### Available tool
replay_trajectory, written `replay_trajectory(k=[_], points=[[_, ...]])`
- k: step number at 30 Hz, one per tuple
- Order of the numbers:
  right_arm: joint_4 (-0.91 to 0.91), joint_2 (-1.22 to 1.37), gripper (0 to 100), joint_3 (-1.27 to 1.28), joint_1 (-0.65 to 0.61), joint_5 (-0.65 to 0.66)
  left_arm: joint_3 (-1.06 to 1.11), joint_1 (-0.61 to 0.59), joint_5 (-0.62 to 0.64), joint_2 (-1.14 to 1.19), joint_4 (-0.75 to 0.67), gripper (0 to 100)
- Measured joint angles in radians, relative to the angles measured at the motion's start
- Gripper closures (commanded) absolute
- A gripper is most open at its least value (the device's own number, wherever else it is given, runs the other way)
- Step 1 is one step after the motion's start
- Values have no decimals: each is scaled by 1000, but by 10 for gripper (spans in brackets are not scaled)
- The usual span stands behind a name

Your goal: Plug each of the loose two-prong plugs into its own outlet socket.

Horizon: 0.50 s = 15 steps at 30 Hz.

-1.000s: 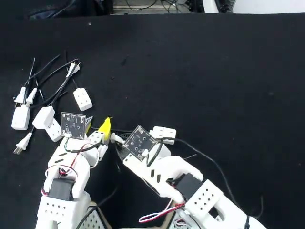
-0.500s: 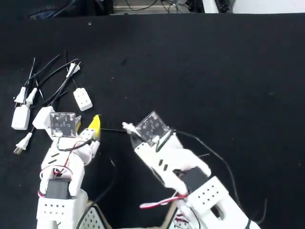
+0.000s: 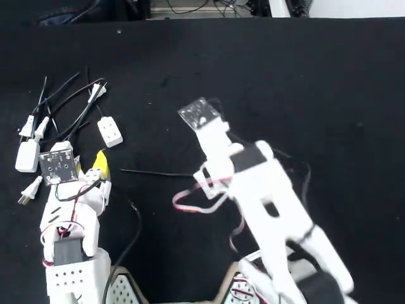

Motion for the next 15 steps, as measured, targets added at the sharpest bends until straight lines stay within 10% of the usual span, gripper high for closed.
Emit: replay_trajectory(k=[15], points=[[184, 374, 988, -170, 118, 48, 0, -3, 0, 0, 0, 827]])
